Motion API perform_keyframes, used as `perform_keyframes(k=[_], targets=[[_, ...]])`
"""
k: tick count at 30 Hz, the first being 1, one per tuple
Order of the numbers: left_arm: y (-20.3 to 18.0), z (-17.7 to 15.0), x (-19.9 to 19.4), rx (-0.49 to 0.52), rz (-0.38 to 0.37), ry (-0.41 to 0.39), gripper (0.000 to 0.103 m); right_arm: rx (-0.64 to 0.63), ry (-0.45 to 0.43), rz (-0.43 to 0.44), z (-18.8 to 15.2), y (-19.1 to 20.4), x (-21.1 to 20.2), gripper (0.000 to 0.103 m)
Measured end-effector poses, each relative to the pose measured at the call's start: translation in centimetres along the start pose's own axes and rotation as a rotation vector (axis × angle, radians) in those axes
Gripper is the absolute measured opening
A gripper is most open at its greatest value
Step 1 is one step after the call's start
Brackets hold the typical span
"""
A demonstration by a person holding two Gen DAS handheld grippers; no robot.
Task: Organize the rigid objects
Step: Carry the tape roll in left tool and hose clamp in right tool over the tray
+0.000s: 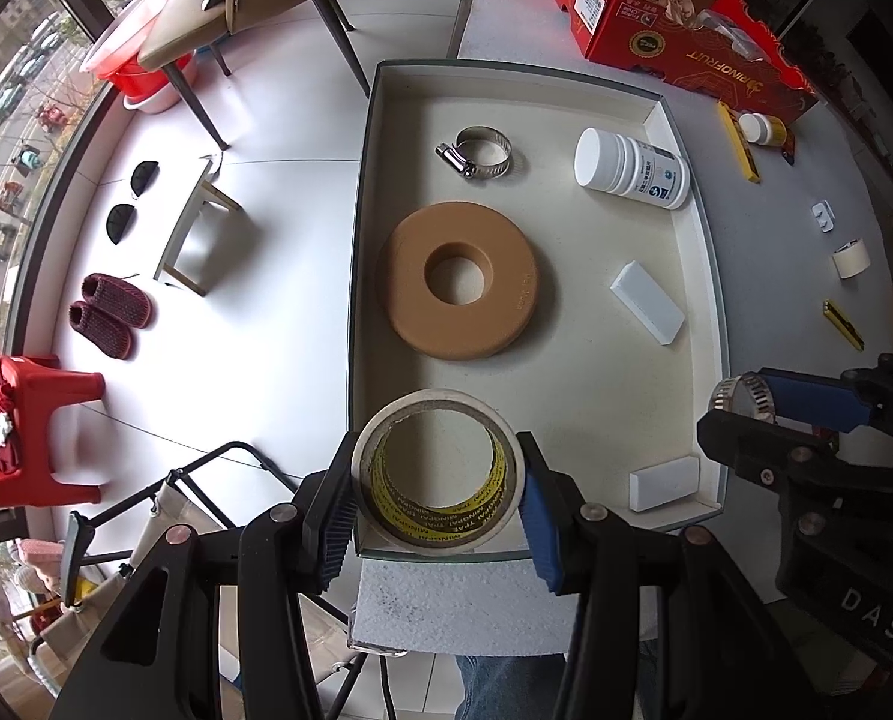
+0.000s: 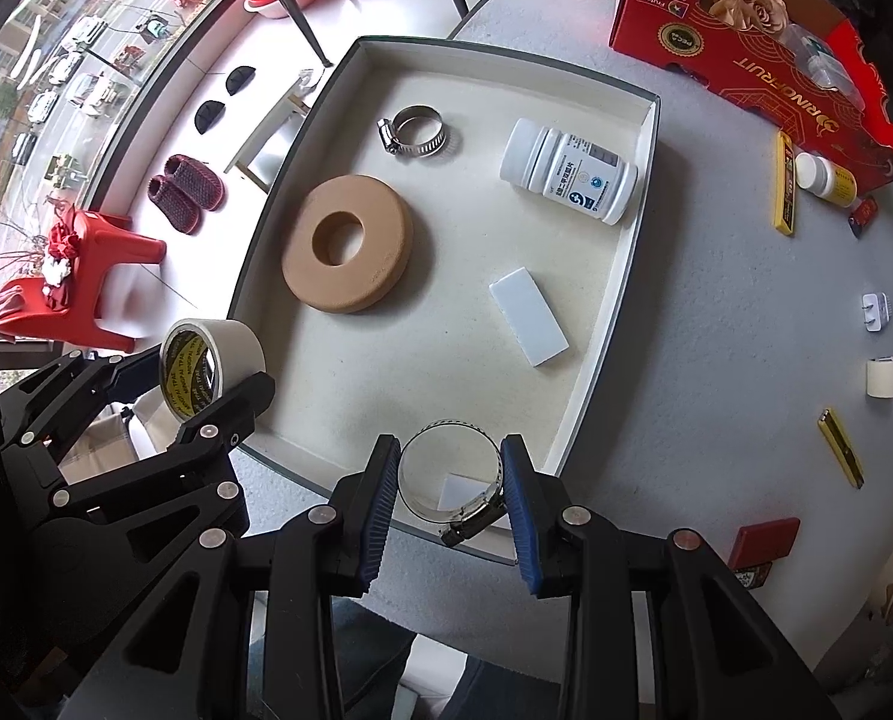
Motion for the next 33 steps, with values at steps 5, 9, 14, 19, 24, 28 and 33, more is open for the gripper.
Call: perform_keyframes(k=[5, 9, 14, 19, 24, 28, 33], targets=[[-0.1, -0.2, 0.2, 0.002, -0.004, 0.003, 0.052, -0.002, 0.010, 0.000, 0.1, 0.0, 0.3, 0.036], [0.0, -0.2, 0.4, 0.000, -0.006, 0.010, 0.052, -0.005, 0.024, 0.003, 0.0, 0.1, 0.7, 0.036], [0.1, -0.2, 0.6, -0.006, -0.008, 0.016, 0.052, -0.009, 0.040, 0.006, 0.1, 0.2, 1.2, 0.036], [0.2, -0.1, 0.9, -0.007, -0.008, 0.022, 0.052, -0.010, 0.050, 0.002, 0.4, 0.1, 1.8, 0.036], [0.1, 0.1, 1.2, 0.004, -0.008, 0.029, 0.052, -0.005, 0.050, -0.001, 0.6, 0.0, 2.0, 0.036], [0.0, 0.4, 1.3, 0.015, -0.008, 0.029, 0.052, 0.013, 0.053, 0.003, 0.6, -0.2, 2.1, 0.036], [-0.5, 0.4, 1.4, 0.026, -0.008, 0.031, 0.052, 0.018, 0.052, 0.004, 0.7, -0.5, 2.2, 0.036]])
Point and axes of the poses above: each gripper's, at about its wrist camera, not at the fingertips, and x roughly the way its jaws point, y to its left, z to its top, the point moved 5 cm from there along x, roughly the way its jaws point, and after that the axes turned 3 degrees about -y, right-handed, at the moved point
